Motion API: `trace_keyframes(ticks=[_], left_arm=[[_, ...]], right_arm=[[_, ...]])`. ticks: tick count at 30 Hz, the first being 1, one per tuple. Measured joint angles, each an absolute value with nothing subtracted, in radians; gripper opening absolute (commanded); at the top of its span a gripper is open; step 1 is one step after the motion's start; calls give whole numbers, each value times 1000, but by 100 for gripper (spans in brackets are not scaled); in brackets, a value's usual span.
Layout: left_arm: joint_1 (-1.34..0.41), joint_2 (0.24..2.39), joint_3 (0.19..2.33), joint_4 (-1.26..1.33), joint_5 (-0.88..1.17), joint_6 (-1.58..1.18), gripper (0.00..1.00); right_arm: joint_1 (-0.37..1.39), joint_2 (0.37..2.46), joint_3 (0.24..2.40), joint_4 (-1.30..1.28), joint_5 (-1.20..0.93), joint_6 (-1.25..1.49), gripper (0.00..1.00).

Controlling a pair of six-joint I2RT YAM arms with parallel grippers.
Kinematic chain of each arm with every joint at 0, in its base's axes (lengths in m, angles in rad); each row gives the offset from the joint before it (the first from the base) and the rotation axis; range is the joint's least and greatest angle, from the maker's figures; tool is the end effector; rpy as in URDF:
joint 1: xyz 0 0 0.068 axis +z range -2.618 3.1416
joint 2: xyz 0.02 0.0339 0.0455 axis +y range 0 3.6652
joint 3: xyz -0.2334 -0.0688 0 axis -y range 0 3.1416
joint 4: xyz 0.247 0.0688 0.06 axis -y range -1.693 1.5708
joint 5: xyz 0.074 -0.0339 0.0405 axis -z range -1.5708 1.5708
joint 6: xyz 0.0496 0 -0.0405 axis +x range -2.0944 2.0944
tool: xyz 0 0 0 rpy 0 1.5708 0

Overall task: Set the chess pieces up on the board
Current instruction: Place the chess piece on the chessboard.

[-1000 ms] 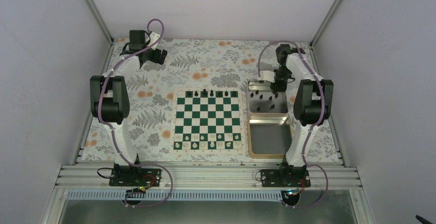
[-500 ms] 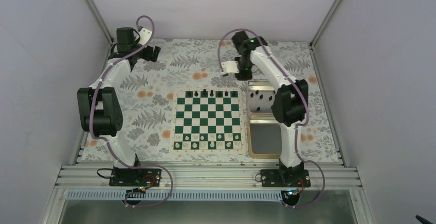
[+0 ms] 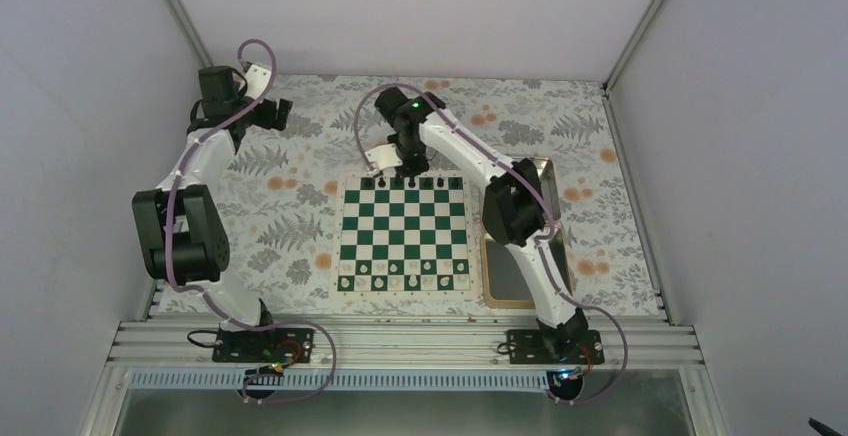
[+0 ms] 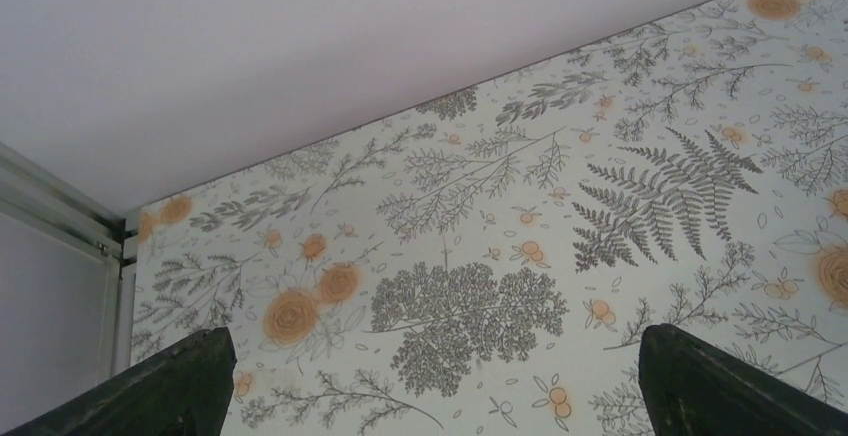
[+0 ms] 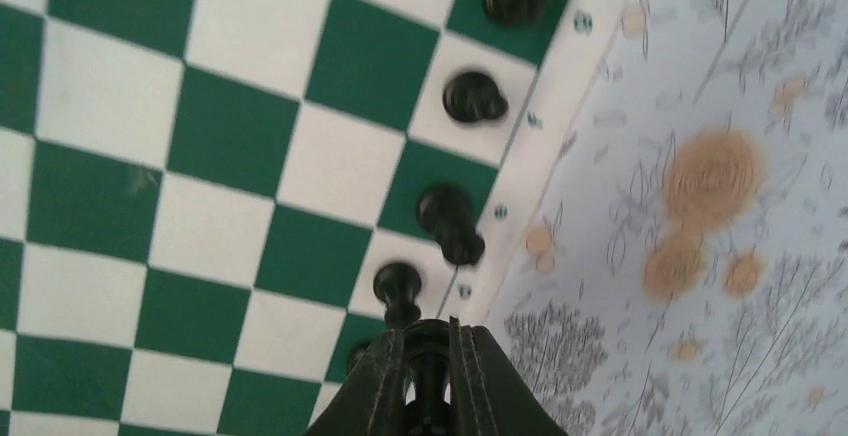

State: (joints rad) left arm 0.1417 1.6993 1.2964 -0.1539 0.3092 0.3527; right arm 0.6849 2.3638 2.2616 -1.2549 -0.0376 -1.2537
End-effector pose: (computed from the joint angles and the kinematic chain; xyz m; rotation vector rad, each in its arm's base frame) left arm 0.4017 0.0421 0.2392 0.4001 2.0600 -0.0318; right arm 0.3584 0.2952 0.1910 -2.4156 1.6508 -0.0353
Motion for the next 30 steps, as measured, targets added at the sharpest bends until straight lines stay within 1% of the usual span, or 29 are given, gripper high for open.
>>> trace_keyframes(ticks=[12, 24, 28, 30], left_arm=[[175, 1644, 1217, -150, 345, 359, 100], [175, 1642, 1191, -150, 373, 363, 100], [175, 1642, 1191, -150, 379, 363, 100], [175, 1642, 1190, -150, 381, 363, 100]], right_arm=[[830, 2409, 2287, -1242, -76, -1288, 8], [864, 2490, 2287, -1242, -118, -1302, 9], [864, 2495, 2287, -1242, -119, -1308, 11], [864, 2496, 2287, -1240, -119, -1309, 15]])
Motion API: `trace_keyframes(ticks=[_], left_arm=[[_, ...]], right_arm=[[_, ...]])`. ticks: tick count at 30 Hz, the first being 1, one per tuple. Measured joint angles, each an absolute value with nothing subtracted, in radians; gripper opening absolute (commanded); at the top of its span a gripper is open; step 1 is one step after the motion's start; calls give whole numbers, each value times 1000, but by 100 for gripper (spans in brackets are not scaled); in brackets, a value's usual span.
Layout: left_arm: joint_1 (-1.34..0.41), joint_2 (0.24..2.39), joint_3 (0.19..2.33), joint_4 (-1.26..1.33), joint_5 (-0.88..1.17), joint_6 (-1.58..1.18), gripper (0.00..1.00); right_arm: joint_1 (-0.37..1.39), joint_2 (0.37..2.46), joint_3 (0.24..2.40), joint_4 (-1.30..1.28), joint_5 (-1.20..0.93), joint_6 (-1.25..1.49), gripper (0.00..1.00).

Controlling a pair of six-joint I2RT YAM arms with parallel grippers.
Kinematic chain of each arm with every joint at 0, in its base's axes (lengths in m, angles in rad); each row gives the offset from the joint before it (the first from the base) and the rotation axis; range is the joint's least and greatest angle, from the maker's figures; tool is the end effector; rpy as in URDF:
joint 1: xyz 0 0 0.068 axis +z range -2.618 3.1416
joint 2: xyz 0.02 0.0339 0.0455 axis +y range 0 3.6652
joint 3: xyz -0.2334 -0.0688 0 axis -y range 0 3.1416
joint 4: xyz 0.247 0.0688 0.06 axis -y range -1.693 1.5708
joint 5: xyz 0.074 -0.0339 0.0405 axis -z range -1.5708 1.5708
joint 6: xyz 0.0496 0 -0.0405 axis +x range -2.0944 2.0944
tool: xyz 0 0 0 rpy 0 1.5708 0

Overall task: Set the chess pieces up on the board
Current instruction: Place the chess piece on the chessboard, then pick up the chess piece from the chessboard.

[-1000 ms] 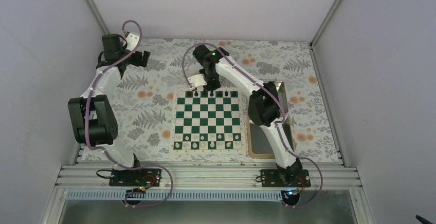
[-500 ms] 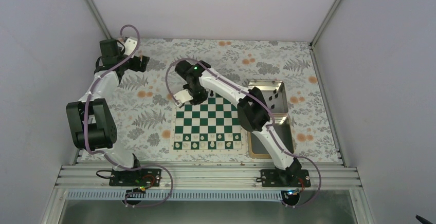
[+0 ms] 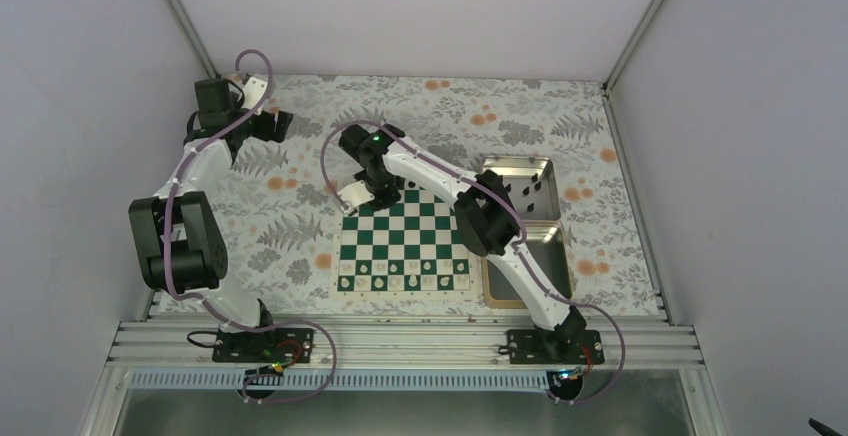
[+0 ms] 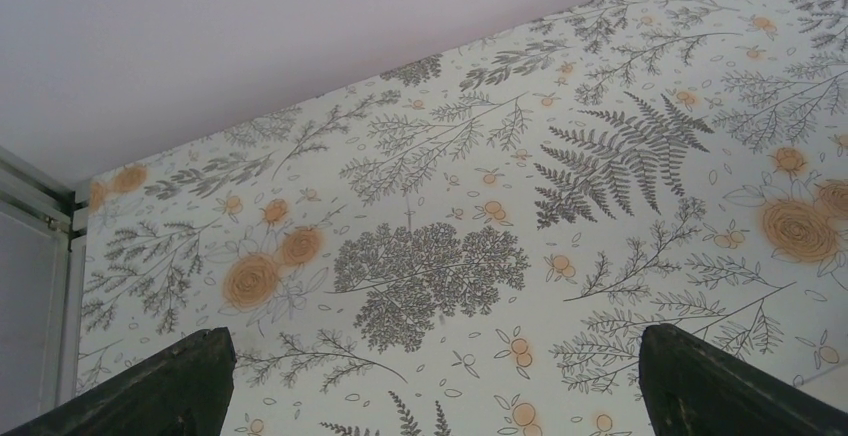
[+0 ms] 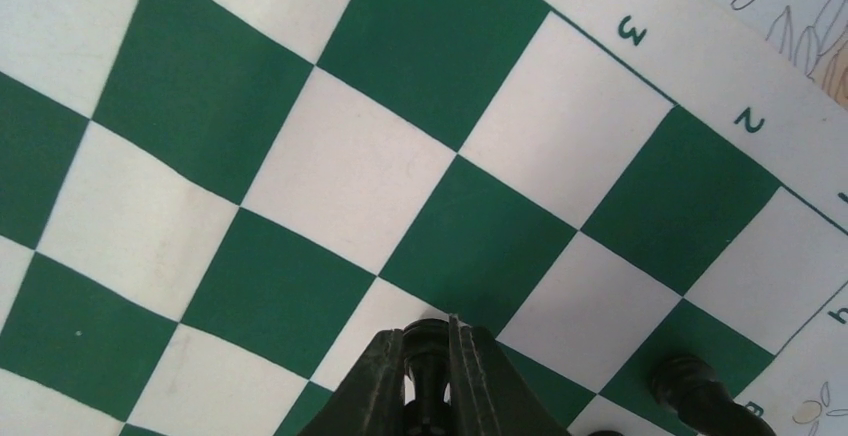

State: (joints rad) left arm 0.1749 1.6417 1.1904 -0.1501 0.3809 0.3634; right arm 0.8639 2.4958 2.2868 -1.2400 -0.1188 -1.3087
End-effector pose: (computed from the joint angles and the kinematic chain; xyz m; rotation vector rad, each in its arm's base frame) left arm 0.3813 0.0487 0.2247 0.4127 2.0849 -0.0969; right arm 0.3043 0.3653 0.1391 -2.6543 1.3848 0.1334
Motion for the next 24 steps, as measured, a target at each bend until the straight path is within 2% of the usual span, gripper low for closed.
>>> trace_keyframes(ticks=[8, 17, 22, 24], left_arm=[[175, 1642, 1181, -151, 406, 383, 100], [166, 1629, 1182, -190, 438, 418, 100], [61, 1565, 1182, -291, 402, 503, 100], [-9, 1535, 1182, -342, 395, 539, 100]], right_arm=[[863, 2497, 2287, -1208, -121, -1302, 37], [847, 2475, 2277, -1207, -157, -1248, 44], [754, 2325, 2199, -1216, -235, -1191, 54], [672, 2225, 2143, -1221, -257, -1161, 65]])
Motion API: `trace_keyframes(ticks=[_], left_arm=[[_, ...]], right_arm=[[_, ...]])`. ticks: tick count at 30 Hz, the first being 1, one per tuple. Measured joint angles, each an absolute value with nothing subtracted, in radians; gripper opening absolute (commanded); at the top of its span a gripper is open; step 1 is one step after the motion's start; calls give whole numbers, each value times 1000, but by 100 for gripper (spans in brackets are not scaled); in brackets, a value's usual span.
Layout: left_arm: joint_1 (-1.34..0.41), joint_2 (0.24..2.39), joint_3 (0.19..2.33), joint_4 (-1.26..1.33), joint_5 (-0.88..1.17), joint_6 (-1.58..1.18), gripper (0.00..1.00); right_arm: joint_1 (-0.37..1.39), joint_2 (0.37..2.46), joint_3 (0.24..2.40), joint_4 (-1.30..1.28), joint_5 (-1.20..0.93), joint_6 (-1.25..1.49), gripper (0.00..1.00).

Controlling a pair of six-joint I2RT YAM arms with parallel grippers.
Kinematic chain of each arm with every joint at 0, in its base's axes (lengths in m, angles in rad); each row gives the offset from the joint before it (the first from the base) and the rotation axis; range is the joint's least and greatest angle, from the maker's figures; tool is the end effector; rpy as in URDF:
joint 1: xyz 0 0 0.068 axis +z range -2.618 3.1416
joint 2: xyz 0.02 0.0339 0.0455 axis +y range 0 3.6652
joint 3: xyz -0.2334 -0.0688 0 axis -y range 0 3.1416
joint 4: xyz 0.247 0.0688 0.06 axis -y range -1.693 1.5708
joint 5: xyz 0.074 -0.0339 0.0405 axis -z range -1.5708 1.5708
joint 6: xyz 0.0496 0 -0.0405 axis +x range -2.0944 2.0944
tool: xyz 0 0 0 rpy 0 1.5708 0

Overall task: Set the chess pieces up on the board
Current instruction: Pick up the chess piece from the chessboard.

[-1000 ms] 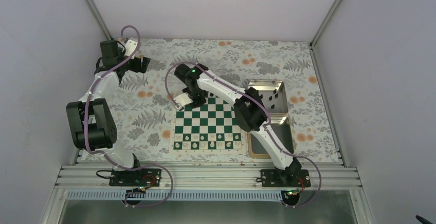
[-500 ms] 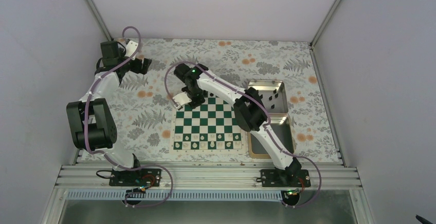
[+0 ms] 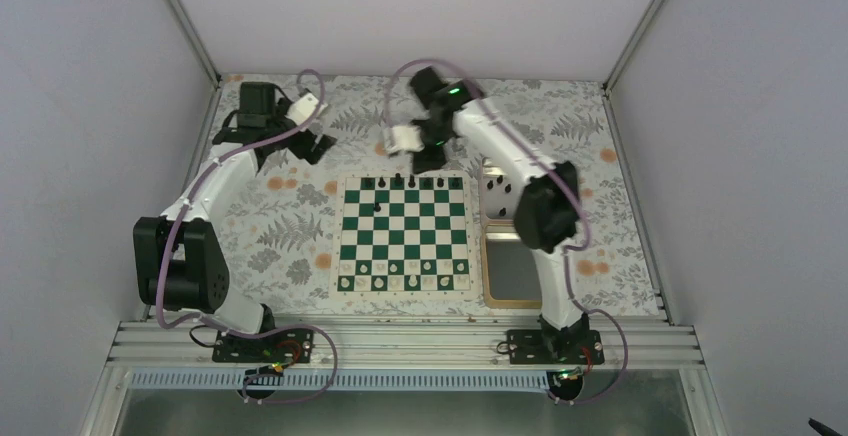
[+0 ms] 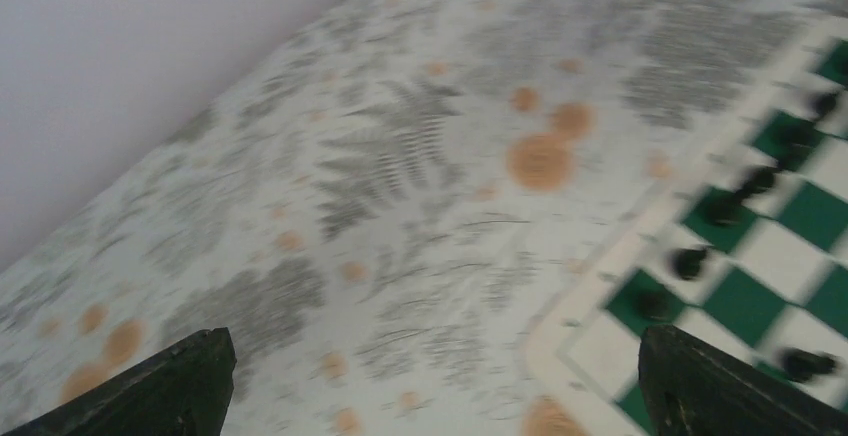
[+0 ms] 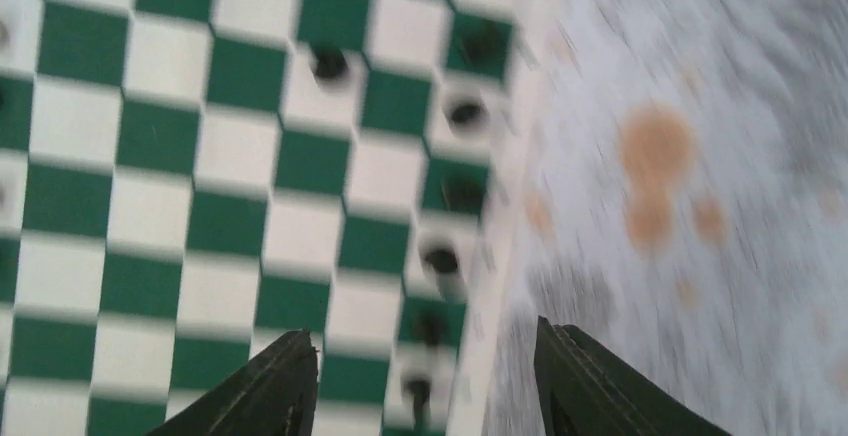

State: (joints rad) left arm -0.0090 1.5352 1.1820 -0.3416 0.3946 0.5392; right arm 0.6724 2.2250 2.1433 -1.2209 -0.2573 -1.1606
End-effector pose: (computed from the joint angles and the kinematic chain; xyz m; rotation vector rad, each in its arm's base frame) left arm 0.3560 -0.0223 0.2409 0.7930 2.0601 -0.1543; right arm 0.3406 0.2873 0.2207 -2.2586 1.6706 0.2610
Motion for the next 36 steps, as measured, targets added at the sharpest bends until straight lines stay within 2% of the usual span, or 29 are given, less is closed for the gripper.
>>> trace_keyframes(ticks=[2, 5, 7, 10, 12, 14, 15, 16, 17, 24, 28, 36], left_arm=[[-80, 1519, 1190, -413, 394, 574, 100], [-155, 1518, 1203, -521, 395, 624, 99], [-192, 1518, 1203, -587, 396, 660, 94], [-247, 1519, 1202, -673, 392, 718, 79], [-278, 1526, 1202, -710, 385, 741, 67], [-313, 1545, 1202, -739, 368, 758, 59], [-331, 1555, 1202, -746, 357, 760, 54], [-356, 1568, 1201, -748, 342, 770, 50], [-373, 1579, 1197, -747, 330, 767, 47], [-435, 1671, 1164, -720, 254, 773, 47], [-434, 1712, 1164, -700, 233, 777, 54], [-442, 1773, 1165, -670, 228, 778, 55]], right_arm=[[564, 2111, 2064, -1219, -268, -1134, 73], [408, 1969, 1913, -1193, -273, -1105, 75], [309, 1897, 1800, -1170, -275, -1095, 75], [201, 1834, 1668, -1128, -280, -1078, 78], [164, 1816, 1617, -1097, -288, -1064, 80], [149, 1802, 1581, -1063, -297, -1051, 83], [148, 1797, 1568, -1047, -300, -1044, 87], [149, 1792, 1560, -1032, -306, -1040, 96], [150, 1790, 1559, -1023, -310, -1033, 99], [150, 1783, 1559, -960, -332, -998, 100], [149, 1761, 1559, -921, -327, -970, 100], [148, 1751, 1555, -825, -279, -915, 100]])
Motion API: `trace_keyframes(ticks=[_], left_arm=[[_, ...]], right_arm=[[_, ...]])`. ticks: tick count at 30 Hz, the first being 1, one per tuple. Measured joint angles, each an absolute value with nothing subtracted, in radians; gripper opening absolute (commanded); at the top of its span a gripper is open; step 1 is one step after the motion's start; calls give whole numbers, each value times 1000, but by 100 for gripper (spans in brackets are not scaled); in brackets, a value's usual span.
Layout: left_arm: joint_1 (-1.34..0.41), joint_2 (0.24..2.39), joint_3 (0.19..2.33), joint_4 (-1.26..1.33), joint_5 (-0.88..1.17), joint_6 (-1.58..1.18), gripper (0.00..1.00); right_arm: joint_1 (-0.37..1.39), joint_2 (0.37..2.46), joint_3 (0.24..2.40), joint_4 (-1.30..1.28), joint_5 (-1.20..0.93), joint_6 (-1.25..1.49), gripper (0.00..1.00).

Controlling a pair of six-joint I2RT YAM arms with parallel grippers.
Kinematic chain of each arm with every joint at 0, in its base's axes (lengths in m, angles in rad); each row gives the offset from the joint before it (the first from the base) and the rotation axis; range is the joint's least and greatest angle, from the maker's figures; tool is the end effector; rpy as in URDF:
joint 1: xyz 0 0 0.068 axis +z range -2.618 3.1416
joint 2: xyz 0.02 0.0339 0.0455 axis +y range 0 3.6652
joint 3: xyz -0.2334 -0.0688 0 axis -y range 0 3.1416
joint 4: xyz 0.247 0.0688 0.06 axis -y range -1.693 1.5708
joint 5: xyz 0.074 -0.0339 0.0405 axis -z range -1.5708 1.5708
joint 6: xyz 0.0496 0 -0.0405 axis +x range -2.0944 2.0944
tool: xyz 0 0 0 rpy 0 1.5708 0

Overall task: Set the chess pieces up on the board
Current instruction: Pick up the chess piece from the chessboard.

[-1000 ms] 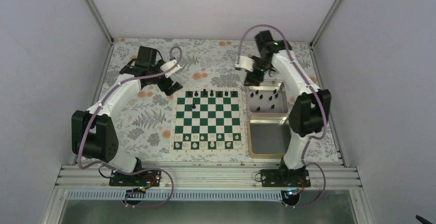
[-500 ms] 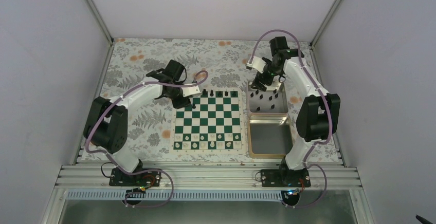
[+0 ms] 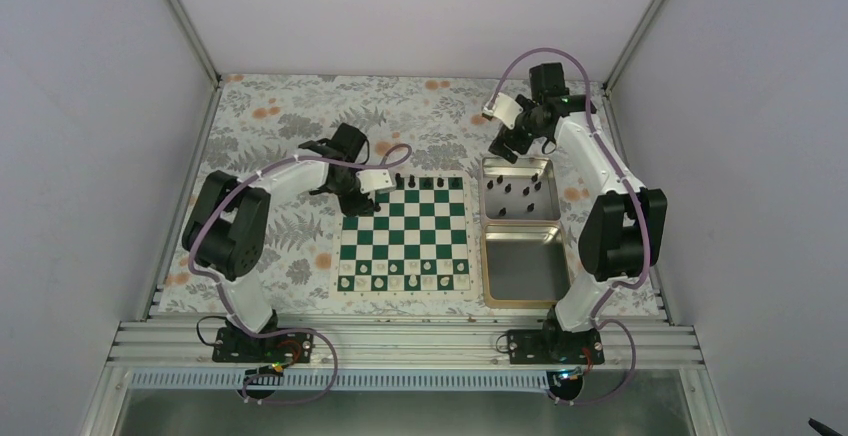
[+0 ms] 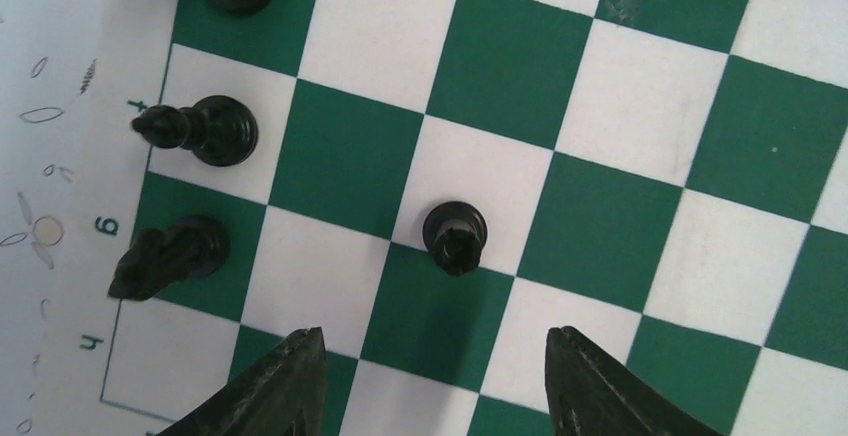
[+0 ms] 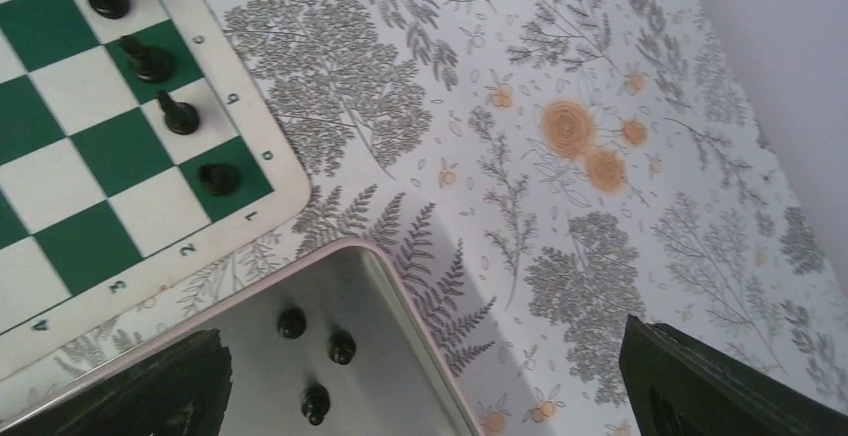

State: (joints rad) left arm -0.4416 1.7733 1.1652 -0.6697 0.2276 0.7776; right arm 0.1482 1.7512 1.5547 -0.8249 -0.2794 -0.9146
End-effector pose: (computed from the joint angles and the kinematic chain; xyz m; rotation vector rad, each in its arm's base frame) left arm 0.3019 -0.1551 0.1332 1.6450 2.2730 -0.2469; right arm 0.3732 0.0695 0.2500 -1.3690 2.1312 0.0634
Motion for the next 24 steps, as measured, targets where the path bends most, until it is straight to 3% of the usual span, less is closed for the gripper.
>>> trace_keyframes(ticks=[11, 19, 24], left_arm=[[-455, 1851, 1209, -636, 229, 775, 56], [-469, 1898, 1242, -627, 243, 779, 49], [-470, 1906, 1242, -637, 245, 783, 36]], right_arm=[[135, 1751, 1532, -742, -186, -870, 100], [135, 1751, 1530, -724, -172, -862, 100], [135, 1751, 1530, -725, -172, -863, 100]])
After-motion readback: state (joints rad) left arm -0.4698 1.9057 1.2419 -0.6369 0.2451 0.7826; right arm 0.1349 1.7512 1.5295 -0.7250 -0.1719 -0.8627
